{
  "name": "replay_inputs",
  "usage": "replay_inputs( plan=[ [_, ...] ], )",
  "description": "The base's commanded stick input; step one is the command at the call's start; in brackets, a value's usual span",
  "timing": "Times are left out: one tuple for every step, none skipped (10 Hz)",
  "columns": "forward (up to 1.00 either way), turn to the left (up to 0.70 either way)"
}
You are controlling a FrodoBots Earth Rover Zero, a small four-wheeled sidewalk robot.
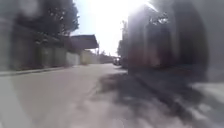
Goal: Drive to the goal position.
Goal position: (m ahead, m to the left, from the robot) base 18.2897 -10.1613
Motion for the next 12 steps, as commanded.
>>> replay_inputs(
  plan=[
    [1.0,-0.4],
    [1.0,-0.4],
    [1.0,-0.11],
    [1.0,0.0],
    [1.0,0.0],
    [1.0,0.0],
    [1.0,0.0],
    [1.0,0.0],
    [1.0,0.0],
    [1.0,0.0],
    [1.0,0.0],
    [1.0,0.0]
  ],
)
